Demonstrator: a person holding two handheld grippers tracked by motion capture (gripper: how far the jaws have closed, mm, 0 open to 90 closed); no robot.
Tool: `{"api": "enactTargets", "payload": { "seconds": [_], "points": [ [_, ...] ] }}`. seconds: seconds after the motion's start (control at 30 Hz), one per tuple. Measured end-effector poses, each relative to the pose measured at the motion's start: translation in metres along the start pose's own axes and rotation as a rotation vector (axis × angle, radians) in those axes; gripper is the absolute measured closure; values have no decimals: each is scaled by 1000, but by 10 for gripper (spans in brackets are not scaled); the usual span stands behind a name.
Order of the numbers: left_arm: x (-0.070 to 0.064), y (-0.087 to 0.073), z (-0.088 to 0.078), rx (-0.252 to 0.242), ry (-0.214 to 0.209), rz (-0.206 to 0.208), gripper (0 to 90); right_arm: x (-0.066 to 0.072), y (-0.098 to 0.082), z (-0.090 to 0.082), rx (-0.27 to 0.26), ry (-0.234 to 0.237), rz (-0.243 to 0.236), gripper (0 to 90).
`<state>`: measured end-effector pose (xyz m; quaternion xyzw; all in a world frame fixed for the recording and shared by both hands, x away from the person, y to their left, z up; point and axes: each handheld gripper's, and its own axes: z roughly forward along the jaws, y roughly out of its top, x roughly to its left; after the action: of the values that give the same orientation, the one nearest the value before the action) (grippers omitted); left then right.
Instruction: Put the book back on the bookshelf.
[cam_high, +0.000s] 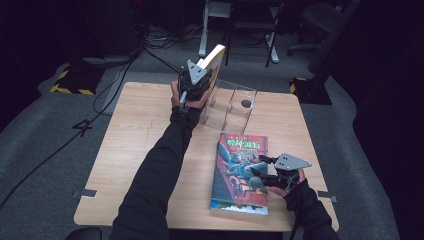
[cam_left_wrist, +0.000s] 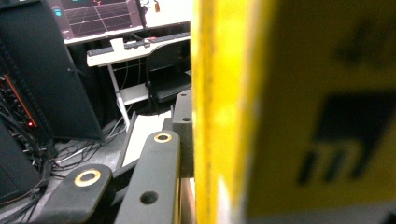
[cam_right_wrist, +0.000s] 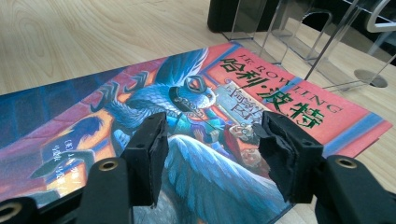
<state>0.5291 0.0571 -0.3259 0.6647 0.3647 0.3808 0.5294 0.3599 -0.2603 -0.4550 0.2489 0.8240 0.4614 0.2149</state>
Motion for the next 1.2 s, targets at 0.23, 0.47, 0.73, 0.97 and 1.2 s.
{"api": "enactTargets", "payload": {
  "seconds": [0.23,0.47,0.73,0.97,1.2],
  "points": [
    [3,1,22,-5,-4,-12,748,3,0,4,10,16,-9,430],
    [1,0,40,9,3,2,748,5,-1,6,25,22,-24,430],
    [-3,-9,49,37,28,-1,747,7,-1,7,22,15,-33,434],
    [-3,-21,52,68,18,18,742,10,1,7,26,16,-59,437],
    [-1,-33,54,104,28,19,735,12,2,7,25,18,-77,439]
  ]
}}
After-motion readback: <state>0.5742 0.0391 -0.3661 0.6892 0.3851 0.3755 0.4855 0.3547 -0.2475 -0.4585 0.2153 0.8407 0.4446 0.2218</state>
